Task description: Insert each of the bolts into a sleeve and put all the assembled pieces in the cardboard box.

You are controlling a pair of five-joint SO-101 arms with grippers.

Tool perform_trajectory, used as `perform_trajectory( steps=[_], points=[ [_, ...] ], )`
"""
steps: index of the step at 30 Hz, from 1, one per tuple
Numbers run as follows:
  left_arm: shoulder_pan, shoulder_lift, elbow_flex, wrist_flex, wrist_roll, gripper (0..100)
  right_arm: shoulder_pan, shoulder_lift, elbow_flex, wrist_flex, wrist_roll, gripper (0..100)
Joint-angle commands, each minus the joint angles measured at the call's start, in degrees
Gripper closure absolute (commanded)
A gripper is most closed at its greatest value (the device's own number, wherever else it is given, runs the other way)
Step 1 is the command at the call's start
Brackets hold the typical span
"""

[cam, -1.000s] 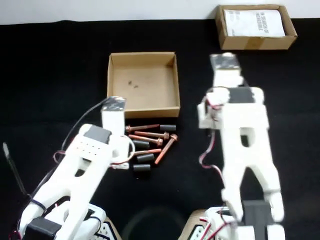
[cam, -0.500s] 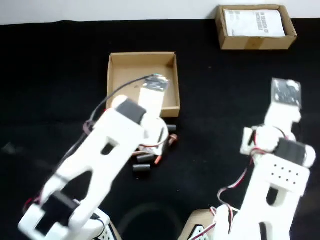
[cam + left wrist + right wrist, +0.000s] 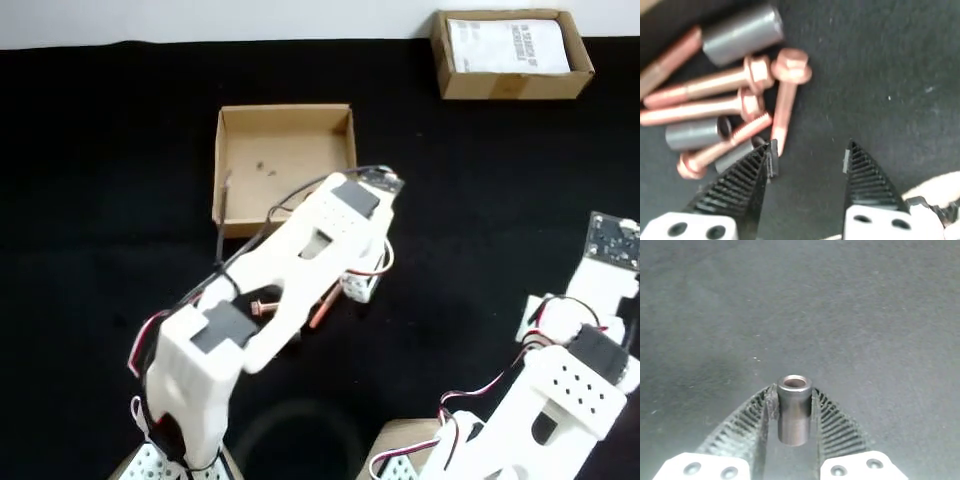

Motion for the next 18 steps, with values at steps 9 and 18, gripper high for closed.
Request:
perform_trajectory(
  steps=[9, 18],
  points=[
    [-0.4, 5.6, -8.3, 0.2, -3.1, 78, 3.2, -1.5, 0.0, -0.8, 0.5, 99.1],
    [-5.2, 10.2, -8.4, -0.2, -8.6, 78, 3.2, -1.8, 0.0, -0.6, 0.5, 99.1]
  ],
)
